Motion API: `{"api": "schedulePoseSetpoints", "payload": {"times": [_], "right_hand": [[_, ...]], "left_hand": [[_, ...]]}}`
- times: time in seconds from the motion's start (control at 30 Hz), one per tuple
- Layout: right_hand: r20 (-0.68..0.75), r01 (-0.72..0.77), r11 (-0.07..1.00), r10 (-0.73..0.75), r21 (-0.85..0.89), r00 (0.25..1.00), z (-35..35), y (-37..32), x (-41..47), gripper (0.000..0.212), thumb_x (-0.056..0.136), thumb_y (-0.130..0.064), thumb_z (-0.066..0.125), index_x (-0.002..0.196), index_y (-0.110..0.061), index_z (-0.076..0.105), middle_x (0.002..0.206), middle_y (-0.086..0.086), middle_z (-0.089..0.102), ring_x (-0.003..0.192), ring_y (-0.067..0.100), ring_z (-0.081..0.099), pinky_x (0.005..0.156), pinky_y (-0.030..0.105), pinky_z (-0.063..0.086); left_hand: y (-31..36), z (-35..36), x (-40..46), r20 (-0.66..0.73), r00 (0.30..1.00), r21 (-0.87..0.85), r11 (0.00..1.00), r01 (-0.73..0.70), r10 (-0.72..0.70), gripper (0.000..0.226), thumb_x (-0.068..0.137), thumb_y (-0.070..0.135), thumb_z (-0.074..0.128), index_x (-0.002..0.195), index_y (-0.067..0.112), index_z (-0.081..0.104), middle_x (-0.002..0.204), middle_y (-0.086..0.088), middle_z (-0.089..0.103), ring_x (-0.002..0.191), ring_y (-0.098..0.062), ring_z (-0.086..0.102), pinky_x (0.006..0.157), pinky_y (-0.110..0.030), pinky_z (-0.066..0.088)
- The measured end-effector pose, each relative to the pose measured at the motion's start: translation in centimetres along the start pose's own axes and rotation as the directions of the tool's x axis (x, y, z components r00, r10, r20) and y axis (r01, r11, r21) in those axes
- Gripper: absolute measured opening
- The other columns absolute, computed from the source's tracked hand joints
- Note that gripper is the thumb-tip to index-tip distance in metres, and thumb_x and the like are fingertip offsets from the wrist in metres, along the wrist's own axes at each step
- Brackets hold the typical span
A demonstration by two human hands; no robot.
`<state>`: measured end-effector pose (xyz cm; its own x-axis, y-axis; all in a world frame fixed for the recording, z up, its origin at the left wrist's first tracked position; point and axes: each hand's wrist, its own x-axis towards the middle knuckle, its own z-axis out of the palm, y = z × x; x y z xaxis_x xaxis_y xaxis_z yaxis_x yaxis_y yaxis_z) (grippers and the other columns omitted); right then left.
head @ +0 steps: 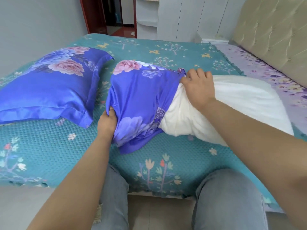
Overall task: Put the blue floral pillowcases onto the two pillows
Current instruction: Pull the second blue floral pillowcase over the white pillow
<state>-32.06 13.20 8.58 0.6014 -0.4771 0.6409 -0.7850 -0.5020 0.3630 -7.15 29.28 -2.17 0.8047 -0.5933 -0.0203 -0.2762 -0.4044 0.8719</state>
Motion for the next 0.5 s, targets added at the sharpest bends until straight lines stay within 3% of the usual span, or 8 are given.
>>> {"api": "schedulePoseSetpoints", "payload": {"times": [0.1, 0.17, 0.2, 0.27, 0.3, 0.4, 0.5], "right_hand": [[0.313, -0.169, 0.967, 0.103, 0.190, 0.944, 0.9, -3.7, -1.5, 0.023, 0.088, -0.008, 0.047, 0.106, -0.007, 0.061, 0.118, 0.017, 0.048, 0.103, 0.035, 0.049, 0.080, 0.040, 0.040], [0.510, -0.390, 0.829, 0.151, 0.401, 0.847, 0.8, -6.9, -3.6, 0.026, 0.095, -0.021, 0.044, 0.113, -0.004, 0.052, 0.117, 0.018, 0.052, 0.101, 0.036, 0.056, 0.076, 0.038, 0.044], [0.567, -0.477, 0.756, 0.173, 0.447, 0.805, 0.7, -8.4, -4.6, 0.033, 0.097, -0.031, 0.043, 0.111, -0.002, 0.050, 0.112, 0.019, 0.057, 0.099, 0.036, 0.059, 0.074, 0.038, 0.044], [0.608, -0.572, 0.699, 0.244, 0.430, 0.756, 0.6, -9.8, -6.0, 0.049, 0.096, -0.048, 0.040, 0.109, 0.000, 0.047, 0.105, 0.021, 0.063, 0.098, 0.036, 0.062, 0.073, 0.038, 0.044], [0.612, -0.593, 0.695, 0.276, 0.405, 0.741, 0.5, -10.0, -6.7, 0.055, 0.095, -0.053, 0.039, 0.109, 0.000, 0.045, 0.104, 0.020, 0.064, 0.099, 0.036, 0.062, 0.072, 0.038, 0.043], [0.602, -0.646, 0.650, 0.344, 0.401, 0.721, 0.6, -10.0, -8.2, 0.055, 0.093, -0.053, 0.043, 0.114, -0.002, 0.043, 0.105, 0.019, 0.065, 0.099, 0.035, 0.062, 0.071, 0.038, 0.043], [0.543, -0.665, 0.532, 0.393, 0.525, 0.742, 1.8, -10.0, -9.5, 0.043, 0.092, -0.043, 0.051, 0.115, -0.006, 0.050, 0.104, 0.018, 0.065, 0.100, 0.035, 0.060, 0.075, 0.038, 0.044]], "left_hand": [[-1.3, -0.2, -0.1, 0.015, 1.000, 0.143, 0.990, -0.011, 0.009, 0.055, 0.095, 0.045, 0.042, 0.130, 0.002, 0.047, 0.130, -0.029, 0.048, 0.123, -0.041, 0.044, 0.104, -0.041, 0.034], [-1.1, -0.7, -0.8, -0.122, 0.972, 0.241, 0.956, -0.167, 0.201, 0.052, 0.090, 0.045, 0.052, 0.125, 0.006, 0.050, 0.126, -0.022, 0.049, 0.117, -0.039, 0.046, 0.101, -0.042, 0.034], [-0.7, -1.1, -1.1, -0.191, 0.913, 0.301, 0.907, -0.295, 0.360, 0.047, 0.089, 0.045, 0.052, 0.119, 0.009, 0.055, 0.119, -0.017, 0.053, 0.110, -0.038, 0.049, 0.095, -0.043, 0.037], [0.8, -1.1, -2.7, -0.190, 0.746, 0.400, 0.744, -0.535, 0.638, 0.040, 0.088, 0.048, 0.047, 0.101, 0.013, 0.061, 0.100, -0.009, 0.061, 0.092, -0.034, 0.055, 0.080, -0.042, 0.043], [1.0, -0.8, -3.5, -0.099, 0.706, 0.434, 0.669, -0.604, 0.701, 0.042, 0.086, 0.053, 0.045, 0.096, 0.016, 0.062, 0.093, -0.006, 0.063, 0.087, -0.032, 0.056, 0.075, -0.041, 0.045], [1.3, 1.1, -5.3, 0.150, 0.756, 0.556, 0.578, -0.597, 0.637, 0.062, 0.076, 0.069, 0.041, 0.098, 0.017, 0.064, 0.094, -0.008, 0.062, 0.089, -0.031, 0.059, 0.073, -0.040, 0.049], [1.6, 2.2, -5.5, 0.168, 0.739, 0.642, 0.497, -0.584, 0.652, 0.052, 0.075, 0.060, 0.045, 0.083, 0.014, 0.067, 0.082, -0.009, 0.061, 0.078, -0.032, 0.060, 0.062, -0.038, 0.050]]}}
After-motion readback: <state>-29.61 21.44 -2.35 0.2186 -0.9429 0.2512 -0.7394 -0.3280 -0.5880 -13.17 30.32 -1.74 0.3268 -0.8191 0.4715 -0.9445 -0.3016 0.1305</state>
